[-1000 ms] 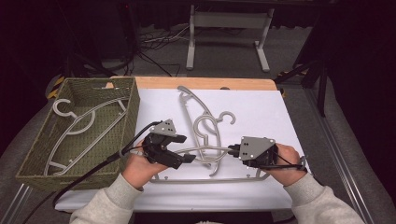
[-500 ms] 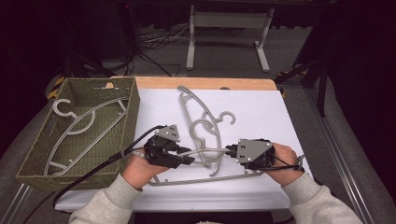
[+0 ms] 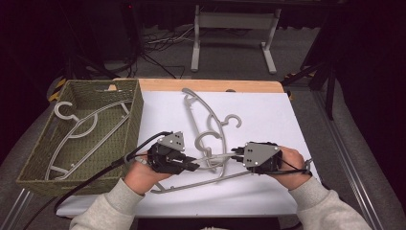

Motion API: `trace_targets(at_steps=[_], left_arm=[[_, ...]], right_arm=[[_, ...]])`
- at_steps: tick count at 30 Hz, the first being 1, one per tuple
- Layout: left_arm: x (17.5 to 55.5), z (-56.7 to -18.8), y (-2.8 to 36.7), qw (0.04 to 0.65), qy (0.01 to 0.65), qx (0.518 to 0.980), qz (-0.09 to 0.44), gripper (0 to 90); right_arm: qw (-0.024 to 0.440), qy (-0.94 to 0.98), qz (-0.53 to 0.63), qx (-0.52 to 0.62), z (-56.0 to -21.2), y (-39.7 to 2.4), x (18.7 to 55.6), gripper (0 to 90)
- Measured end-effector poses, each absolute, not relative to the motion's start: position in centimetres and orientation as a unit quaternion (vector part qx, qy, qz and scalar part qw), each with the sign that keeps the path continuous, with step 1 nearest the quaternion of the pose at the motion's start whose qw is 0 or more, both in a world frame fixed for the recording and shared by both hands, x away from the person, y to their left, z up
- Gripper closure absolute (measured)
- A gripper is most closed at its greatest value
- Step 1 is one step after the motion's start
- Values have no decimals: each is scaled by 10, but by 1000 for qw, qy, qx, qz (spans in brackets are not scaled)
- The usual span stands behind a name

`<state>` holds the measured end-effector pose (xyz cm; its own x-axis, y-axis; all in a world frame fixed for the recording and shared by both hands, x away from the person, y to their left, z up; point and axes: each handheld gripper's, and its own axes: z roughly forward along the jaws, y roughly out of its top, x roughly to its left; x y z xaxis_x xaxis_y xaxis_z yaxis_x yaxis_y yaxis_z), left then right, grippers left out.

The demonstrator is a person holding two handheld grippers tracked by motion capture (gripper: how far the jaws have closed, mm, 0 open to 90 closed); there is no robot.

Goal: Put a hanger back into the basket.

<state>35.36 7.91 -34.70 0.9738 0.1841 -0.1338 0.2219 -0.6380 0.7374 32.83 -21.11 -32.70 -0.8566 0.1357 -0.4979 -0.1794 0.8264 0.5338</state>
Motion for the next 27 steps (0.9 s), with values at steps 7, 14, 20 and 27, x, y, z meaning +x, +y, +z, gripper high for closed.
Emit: trace_targets(at_steps=[7,14,20,27], left_arm=[[353,-334,88,426,124,896,0,800],[354,-316,97,426,138,894,24,799],[356,-294,110,429,157,888,50,798],[357,-274,124,436,171,881,74,798]], right_arm=[[262,904,336,19,-320,-218,329,489],[275,865,414,76,-305,-236,327,263],[259,833,472,130,-297,-257,330,152],[237,813,501,176,-303,-274,334,114]])
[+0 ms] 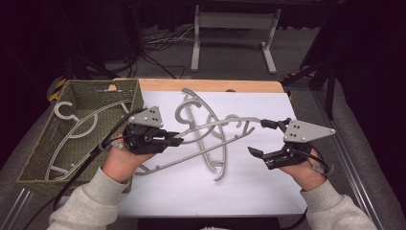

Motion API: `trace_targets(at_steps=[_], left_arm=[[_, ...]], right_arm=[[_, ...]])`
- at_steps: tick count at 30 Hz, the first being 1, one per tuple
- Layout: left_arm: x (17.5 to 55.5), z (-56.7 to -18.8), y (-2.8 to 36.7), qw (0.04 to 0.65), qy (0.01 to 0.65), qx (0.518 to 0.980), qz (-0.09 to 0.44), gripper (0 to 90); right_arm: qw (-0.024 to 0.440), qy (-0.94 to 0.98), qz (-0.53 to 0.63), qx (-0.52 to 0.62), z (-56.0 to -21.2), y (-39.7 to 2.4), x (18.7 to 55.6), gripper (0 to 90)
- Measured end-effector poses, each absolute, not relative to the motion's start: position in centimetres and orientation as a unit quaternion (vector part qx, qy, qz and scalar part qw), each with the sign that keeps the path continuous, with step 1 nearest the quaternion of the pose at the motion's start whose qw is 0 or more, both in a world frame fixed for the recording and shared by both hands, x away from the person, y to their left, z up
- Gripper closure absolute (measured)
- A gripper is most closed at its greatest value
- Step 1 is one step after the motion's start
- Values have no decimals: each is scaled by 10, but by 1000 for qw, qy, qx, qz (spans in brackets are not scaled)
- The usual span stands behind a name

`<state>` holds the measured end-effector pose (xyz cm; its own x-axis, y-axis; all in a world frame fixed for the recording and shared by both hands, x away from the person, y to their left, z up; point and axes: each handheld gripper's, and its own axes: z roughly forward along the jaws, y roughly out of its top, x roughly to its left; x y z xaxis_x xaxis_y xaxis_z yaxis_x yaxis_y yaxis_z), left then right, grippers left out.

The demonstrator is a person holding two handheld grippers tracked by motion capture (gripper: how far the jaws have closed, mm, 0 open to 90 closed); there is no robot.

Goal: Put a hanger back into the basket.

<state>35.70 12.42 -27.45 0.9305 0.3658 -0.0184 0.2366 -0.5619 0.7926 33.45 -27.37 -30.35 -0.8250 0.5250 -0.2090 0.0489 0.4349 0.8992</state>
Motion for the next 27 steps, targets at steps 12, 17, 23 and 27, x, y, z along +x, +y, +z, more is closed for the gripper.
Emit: trace_targets(at_steps=[12,17,23,27], left_arm=[[360,-249,159,456,205,858,117,797],[360,-243,171,452,217,855,132,797],[358,-236,192,443,236,851,154,797],[359,-236,211,442,254,844,164,797]], right_arm=[[225,812,501,198,-320,-278,344,50],[217,798,522,209,-327,-280,348,20],[214,797,523,212,-331,-279,351,18],[213,801,518,212,-333,-276,351,11]])
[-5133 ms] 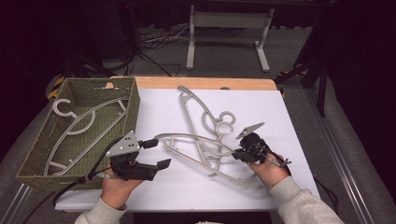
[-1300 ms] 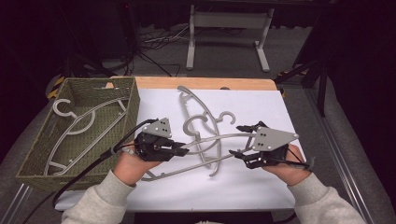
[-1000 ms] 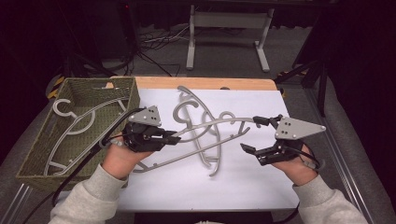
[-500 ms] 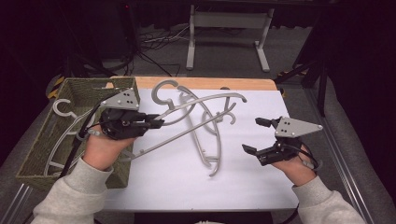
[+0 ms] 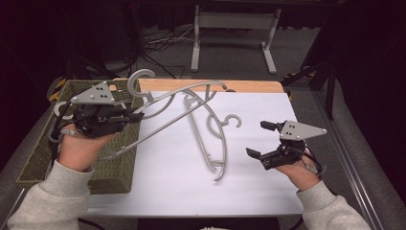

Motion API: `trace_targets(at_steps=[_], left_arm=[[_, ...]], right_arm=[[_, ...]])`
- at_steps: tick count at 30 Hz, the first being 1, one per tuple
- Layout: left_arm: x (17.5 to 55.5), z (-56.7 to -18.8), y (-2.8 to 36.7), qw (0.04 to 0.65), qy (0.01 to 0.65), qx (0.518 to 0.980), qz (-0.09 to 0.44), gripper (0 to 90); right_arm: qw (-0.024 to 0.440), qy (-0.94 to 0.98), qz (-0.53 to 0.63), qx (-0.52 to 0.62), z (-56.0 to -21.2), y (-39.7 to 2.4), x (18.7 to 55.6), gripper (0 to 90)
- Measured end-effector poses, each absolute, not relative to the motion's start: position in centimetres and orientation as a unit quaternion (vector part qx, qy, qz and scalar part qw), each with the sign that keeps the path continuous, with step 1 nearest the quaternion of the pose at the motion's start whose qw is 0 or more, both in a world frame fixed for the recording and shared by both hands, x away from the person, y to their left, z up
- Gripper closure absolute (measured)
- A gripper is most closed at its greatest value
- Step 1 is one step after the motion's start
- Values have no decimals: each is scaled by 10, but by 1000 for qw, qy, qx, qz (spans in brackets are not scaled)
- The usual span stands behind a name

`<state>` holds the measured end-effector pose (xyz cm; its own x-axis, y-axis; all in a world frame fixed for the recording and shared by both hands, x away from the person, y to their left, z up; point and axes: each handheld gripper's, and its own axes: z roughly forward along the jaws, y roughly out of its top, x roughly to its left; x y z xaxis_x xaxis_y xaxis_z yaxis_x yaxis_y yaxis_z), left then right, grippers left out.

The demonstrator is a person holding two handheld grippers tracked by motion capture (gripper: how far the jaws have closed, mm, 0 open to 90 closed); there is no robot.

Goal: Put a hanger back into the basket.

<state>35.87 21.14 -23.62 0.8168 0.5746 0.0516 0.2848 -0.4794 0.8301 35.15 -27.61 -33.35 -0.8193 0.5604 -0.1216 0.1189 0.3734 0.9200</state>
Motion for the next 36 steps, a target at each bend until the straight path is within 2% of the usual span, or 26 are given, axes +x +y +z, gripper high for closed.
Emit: trace_targets(at_steps=[22,36], left_arm=[[364,-254,289,425,347,811,203,797],[369,-267,323,402,393,797,220,797]], right_arm=[[209,804,508,229,-345,-271,356,7],[201,810,498,236,-348,-270,359,8]])
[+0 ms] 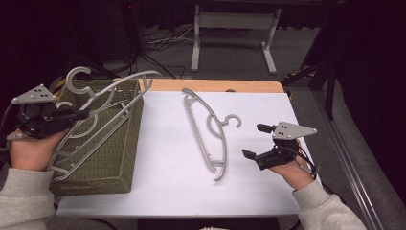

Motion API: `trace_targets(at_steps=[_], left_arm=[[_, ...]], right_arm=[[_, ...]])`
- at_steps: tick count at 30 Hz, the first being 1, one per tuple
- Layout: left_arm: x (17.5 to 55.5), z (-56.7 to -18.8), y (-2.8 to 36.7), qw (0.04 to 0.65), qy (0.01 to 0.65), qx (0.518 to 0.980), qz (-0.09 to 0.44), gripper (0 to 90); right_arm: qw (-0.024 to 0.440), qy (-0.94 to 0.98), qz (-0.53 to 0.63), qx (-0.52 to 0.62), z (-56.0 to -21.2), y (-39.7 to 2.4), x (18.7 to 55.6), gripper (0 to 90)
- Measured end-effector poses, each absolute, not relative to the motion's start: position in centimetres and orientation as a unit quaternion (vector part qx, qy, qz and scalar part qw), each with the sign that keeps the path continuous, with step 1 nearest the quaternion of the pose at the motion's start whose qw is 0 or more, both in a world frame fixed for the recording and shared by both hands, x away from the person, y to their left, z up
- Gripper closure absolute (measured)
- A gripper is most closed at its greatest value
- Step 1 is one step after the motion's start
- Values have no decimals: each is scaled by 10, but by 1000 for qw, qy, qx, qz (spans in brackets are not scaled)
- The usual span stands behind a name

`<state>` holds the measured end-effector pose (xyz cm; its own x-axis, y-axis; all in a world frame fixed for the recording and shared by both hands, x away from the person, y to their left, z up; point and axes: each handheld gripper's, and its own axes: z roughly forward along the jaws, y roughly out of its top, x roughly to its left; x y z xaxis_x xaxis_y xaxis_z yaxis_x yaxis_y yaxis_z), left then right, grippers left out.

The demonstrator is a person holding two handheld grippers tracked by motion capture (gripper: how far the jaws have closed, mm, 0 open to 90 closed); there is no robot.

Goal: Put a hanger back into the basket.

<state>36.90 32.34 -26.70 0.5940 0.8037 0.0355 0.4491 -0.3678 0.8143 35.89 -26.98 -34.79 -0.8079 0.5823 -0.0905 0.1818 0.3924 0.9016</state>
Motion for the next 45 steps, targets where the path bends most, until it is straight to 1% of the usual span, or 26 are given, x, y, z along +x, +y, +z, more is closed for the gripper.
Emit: trace_targets(at_steps=[12,20,25,36,41,45], left_arm=[[377,-284,356,387,453,770,228,796],[382,-291,358,383,477,757,229,795],[386,-299,357,381,499,747,221,796],[390,-295,360,381,506,745,210,796],[390,-295,359,365,475,766,233,795],[389,-300,361,369,463,769,242,796]], right_arm=[[192,814,496,236,-350,-268,360,10],[188,816,493,236,-351,-266,361,10],[186,818,491,236,-351,-266,361,10],[178,823,487,235,-353,-264,361,12],[172,825,484,234,-355,-263,362,12],[167,826,485,235,-356,-263,362,12]])
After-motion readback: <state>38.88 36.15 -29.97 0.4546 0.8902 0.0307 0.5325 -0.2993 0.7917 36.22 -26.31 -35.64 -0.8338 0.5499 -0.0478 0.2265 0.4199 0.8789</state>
